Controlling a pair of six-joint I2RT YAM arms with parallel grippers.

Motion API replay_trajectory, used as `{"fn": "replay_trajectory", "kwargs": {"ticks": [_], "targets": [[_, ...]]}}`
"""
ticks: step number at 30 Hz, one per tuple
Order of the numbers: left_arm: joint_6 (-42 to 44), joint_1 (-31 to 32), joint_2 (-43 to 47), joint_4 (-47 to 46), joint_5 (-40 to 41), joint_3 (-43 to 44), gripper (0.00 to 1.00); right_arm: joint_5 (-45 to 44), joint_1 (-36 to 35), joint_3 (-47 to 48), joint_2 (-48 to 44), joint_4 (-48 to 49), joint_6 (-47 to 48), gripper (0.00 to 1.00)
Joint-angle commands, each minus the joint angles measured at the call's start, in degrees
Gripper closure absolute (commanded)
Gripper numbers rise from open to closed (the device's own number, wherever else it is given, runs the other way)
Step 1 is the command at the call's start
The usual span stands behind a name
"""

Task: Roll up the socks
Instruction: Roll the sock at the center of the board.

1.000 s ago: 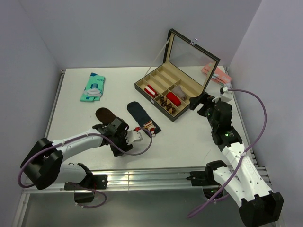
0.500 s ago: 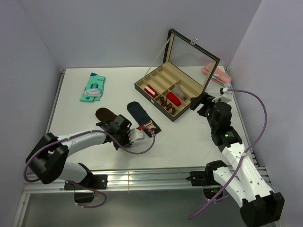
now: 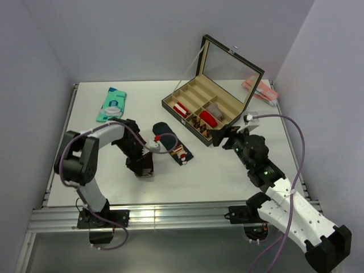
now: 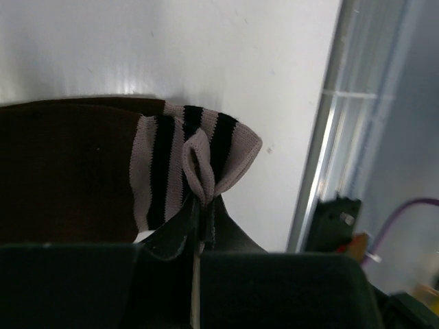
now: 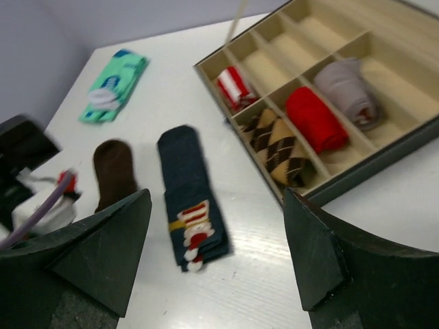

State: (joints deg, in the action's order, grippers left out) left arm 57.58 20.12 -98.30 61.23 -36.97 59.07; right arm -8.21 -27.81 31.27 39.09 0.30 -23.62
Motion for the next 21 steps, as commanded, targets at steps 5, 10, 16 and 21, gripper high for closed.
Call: {"fn": "replay_trajectory", "kwargs": {"ticks": [5,10,16,21], "targets": [[15.36,-5.44,-14.71,17.34,-7.24,6.06,1.00,3.55,-14.51,-4.90,4.83,13.85,6.20,0.18],[13.61,-5.88,-19.29,17.52,-6.62,8.08,1.00,3.01,-25.79,-2.97,17.13,21.14,9.99,0.18],[12.91,-5.88,-21.14,17.43,-6.53,8.78,1.00,6.27,-33.96,5.46,38.32,25.54,12.45,0.20],[12.38,-5.88,-21.76,17.52,-6.36,8.96,1.00,7.06,-38.36,11.97,50.09,27.56,13.42,0.21]]}}
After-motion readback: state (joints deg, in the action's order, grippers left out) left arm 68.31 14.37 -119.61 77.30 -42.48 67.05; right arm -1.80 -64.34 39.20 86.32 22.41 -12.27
